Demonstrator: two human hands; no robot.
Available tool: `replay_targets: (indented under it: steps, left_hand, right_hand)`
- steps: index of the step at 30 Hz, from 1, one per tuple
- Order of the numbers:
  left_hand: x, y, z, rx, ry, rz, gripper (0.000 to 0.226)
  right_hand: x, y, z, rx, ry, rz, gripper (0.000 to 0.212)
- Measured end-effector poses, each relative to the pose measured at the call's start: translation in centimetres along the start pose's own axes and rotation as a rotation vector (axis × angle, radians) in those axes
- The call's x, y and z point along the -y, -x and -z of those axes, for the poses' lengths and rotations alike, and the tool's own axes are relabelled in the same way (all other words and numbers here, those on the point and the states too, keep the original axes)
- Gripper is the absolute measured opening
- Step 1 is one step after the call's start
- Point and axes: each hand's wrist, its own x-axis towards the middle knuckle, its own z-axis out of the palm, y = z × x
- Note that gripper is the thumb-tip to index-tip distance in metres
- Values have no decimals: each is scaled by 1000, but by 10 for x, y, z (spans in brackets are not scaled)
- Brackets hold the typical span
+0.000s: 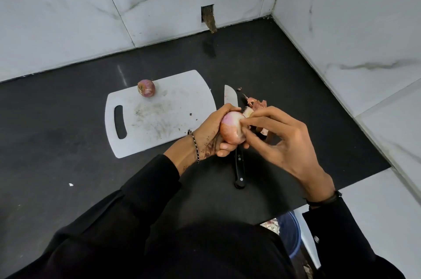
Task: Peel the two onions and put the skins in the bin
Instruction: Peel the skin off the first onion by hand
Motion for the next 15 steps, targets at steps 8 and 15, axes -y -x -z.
replay_targets:
  steps: [8,15]
  left_hand:
    - [2,1,2,11,-48,68,62]
    - [7,1,9,16,26,85,60]
  right_hand:
    - [6,-4,-12,-27,193,-122,20]
    - [6,1,1,64,-8,-157,12]
